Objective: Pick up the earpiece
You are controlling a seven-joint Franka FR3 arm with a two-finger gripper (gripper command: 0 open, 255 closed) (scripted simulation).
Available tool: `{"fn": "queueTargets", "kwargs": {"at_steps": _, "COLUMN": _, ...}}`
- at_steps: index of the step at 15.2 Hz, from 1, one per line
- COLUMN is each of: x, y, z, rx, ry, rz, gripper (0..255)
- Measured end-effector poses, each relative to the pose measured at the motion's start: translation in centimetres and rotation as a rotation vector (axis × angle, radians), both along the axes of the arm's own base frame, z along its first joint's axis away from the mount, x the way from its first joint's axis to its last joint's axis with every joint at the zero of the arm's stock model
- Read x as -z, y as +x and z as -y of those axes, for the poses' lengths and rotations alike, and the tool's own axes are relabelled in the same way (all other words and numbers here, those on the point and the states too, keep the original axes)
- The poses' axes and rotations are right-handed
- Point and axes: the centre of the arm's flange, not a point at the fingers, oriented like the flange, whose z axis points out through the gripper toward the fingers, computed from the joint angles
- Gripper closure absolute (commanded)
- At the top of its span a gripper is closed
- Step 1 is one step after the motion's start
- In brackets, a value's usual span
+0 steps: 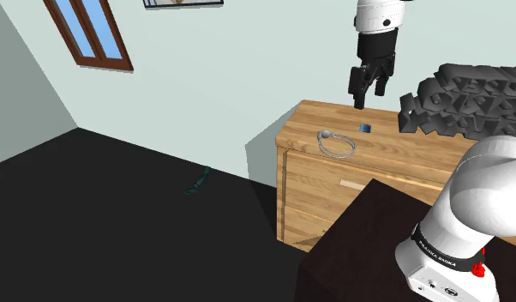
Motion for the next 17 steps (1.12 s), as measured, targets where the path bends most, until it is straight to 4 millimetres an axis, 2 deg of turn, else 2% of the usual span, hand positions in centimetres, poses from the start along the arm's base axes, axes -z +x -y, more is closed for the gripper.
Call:
{"fn": "queueTargets", "kwargs": {"at_steps": 1, "x": 0.0, "y": 0.0, "z": 0.0, "rx": 0.0, "ry": 0.0, "rz": 0.0, "gripper": 0}}
{"fn": "queueTargets", "kwargs": {"at_steps": 3, "x": 0.8, "y": 0.4, "z": 1.2, "rx": 0.0, "ry": 0.003, "rz": 0.003, "gripper": 0}}
{"fn": "queueTargets", "kwargs": {"at_steps": 17, "x": 12.1, "y": 6.3, "z": 14.3, "rx": -0.006, "ry": 0.033, "rz": 0.035, "gripper": 0}}
